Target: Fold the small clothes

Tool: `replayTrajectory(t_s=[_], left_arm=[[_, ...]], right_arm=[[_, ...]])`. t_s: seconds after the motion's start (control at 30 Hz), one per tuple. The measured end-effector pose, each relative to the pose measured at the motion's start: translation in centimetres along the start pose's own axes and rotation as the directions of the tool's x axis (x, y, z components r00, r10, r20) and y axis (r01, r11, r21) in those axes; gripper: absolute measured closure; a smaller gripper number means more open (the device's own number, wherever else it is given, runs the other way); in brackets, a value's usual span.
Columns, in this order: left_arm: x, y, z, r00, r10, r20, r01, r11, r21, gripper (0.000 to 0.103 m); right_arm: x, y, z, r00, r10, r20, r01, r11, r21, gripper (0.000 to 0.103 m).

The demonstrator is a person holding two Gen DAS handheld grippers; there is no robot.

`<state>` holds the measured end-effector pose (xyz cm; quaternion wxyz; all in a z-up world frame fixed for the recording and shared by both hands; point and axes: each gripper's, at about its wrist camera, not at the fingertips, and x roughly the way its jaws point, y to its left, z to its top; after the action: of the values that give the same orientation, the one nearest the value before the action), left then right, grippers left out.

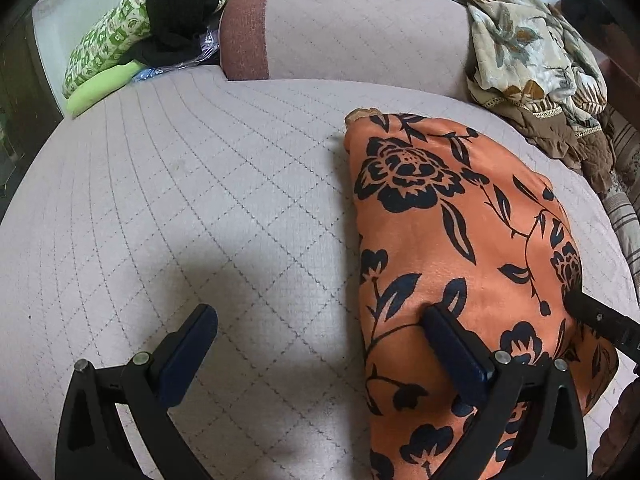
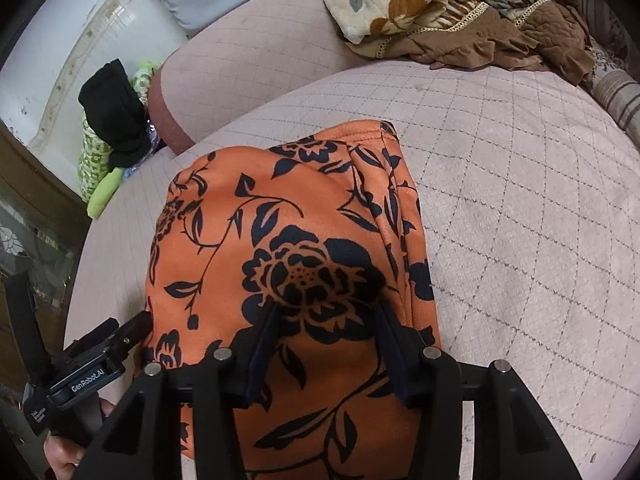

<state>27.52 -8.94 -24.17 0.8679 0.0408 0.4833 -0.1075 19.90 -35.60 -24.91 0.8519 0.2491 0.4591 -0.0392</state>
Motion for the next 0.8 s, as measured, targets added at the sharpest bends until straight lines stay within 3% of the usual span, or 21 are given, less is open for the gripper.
replayTrajectory(t_s=[0.63,0.8], left_arm=[[0.0,0.1,-0.1,1.000,-0.007,0.006,0.007,1.000,-0.005,0.000],[-1.7,0.5,0.4,0.998,-0.039,0.054,0.040,0.999,-0.019,0.000]], right_arm=[[-0.2,0.1,-0.3,1.000,-0.002,0.004,0.002,1.000,-0.001,0.050],[-1.8,-0.1,0.1,0.997,0.059,0.056,-0.060,0.998,0.005,0.049]])
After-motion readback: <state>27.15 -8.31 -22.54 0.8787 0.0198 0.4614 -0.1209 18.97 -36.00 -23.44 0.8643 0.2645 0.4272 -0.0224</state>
